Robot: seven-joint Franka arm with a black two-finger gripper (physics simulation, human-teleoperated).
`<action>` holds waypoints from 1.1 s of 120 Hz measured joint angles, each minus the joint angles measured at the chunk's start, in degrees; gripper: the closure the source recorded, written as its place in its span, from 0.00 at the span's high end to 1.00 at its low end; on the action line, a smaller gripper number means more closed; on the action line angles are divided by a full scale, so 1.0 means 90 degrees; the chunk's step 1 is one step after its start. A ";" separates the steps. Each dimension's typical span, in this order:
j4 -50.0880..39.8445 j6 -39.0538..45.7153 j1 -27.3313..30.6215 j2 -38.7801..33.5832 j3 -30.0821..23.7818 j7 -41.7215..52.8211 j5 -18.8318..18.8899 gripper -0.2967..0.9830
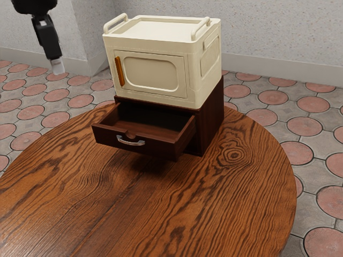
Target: Push the drawer handle with one arm to close the drawer
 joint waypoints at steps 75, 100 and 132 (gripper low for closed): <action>-0.4270 0.3077 0.1308 0.0643 -0.0901 -0.3405 -0.1296 0.17; -0.3763 0.3707 0.1418 0.1247 -0.0914 -0.3856 -0.1281 0.16; -0.3268 0.3991 0.1590 0.1767 -0.0741 -0.3980 -0.0870 0.16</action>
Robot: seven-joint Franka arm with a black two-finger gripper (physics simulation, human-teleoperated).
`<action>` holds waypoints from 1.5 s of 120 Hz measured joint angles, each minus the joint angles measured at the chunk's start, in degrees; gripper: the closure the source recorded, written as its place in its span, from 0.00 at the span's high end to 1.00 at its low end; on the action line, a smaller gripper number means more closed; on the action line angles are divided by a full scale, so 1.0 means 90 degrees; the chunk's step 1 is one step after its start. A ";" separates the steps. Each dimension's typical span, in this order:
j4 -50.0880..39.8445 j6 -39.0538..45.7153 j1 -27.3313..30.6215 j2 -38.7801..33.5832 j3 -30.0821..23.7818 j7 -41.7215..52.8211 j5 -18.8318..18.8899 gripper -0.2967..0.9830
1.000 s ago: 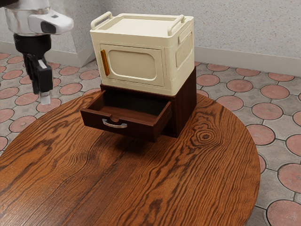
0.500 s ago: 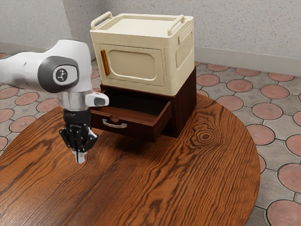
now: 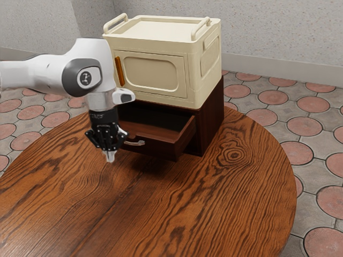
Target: Push the drawer handle with one arm to close the drawer
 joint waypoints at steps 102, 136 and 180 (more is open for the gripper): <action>0.1477 0.0248 -0.0084 0.1698 -0.0029 0.0249 0.0854 0.15; 0.1839 0.0253 -0.0073 0.1948 -0.0017 0.0392 0.1065 0.15; 0.2050 0.0273 0.0017 0.2126 -0.0014 0.0564 0.1090 0.15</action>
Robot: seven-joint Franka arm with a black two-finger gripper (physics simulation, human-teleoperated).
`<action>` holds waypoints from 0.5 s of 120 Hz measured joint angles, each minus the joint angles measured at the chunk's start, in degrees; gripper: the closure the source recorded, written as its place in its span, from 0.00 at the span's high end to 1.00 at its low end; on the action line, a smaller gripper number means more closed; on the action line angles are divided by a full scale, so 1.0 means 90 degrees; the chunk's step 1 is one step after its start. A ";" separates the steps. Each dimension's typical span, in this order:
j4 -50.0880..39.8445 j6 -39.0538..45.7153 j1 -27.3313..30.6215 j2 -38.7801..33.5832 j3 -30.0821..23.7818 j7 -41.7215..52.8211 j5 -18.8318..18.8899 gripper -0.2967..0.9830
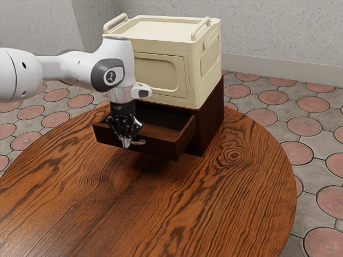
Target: Push the drawer handle with one arm to close the drawer
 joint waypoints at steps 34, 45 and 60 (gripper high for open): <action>0.0012 0.0185 0.0032 0.0054 0.0000 0.0095 -0.0003 0.15; 0.0077 0.0282 0.0030 0.0168 0.0000 0.0117 -0.0007 0.15; 0.0108 0.0462 0.0030 0.0220 -0.0001 0.0141 -0.0017 0.15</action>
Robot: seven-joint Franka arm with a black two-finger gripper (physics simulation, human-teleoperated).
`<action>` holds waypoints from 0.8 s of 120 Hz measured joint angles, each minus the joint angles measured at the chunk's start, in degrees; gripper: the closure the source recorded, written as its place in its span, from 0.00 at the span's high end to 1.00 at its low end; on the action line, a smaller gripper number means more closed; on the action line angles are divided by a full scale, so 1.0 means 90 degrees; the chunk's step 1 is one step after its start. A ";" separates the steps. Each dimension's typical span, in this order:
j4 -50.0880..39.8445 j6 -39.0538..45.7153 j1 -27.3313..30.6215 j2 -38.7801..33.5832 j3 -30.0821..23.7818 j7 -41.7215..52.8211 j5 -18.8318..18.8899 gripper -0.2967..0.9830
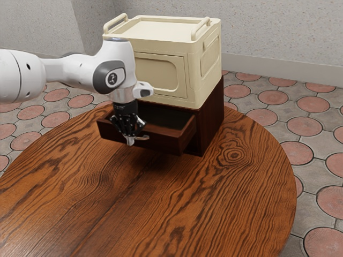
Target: Push the drawer handle with one arm to close the drawer
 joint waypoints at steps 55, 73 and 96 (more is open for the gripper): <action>0.0006 0.0809 -0.0031 0.0114 -0.0009 0.0047 -0.0042 0.15; 0.0008 0.1065 -0.0025 0.0147 -0.0010 0.0055 -0.0048 0.15; 0.0082 0.1281 0.0002 0.0198 -0.0004 0.0067 -0.0051 0.15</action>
